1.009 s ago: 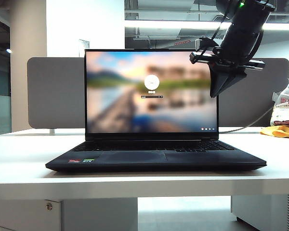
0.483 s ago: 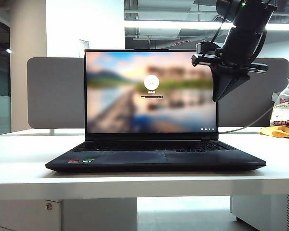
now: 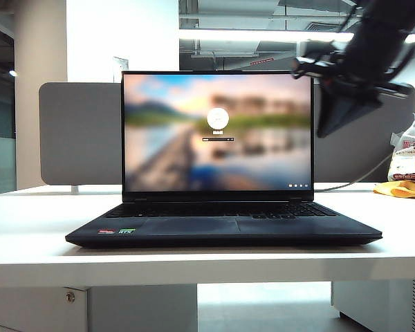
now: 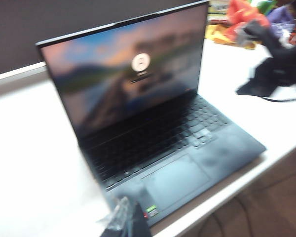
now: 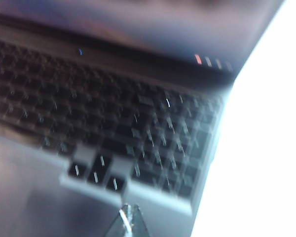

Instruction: Open the lid of the laptop and use the keypad to enter the password "123".

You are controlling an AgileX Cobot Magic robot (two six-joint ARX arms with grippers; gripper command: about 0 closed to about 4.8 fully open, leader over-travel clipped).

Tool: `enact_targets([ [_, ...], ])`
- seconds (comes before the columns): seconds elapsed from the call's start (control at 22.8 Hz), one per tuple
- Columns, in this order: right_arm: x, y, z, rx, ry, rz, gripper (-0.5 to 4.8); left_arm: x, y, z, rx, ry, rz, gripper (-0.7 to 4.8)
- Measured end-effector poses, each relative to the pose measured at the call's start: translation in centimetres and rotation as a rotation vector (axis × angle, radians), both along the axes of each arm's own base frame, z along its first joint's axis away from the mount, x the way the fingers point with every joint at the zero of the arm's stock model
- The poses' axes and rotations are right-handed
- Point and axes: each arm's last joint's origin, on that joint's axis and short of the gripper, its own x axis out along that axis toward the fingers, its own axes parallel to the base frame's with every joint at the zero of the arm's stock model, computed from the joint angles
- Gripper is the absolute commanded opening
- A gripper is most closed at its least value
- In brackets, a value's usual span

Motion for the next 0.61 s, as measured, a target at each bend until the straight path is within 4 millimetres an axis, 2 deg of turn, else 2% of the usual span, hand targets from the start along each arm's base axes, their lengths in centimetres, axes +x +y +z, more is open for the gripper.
enact_targets([
  [0.13, -2.6, -0.8, -0.5, 0.017, -0.034, -0.004, -0.08, -0.1, 0.2, -1.6, -0.041, -0.002, 0.032, -0.04],
  [0.31, -4.7, -1.2, -1.9, 0.034, -0.024, -0.011, -0.08, -0.5, 0.7, -3.1, -0.086, -0.018, 0.077, -0.04],
  [0.44, -5.4, -0.9, -2.8, 0.039, -0.007, -0.004, -0.08, -0.9, 1.1, -3.7, -0.108, -0.017, 0.102, -0.04],
  [0.61, -5.9, -0.3, -3.5, 0.060, 0.005, 0.003, -0.08, -2.0, 2.3, -3.5, -0.138, -0.061, 0.152, -0.04],
])
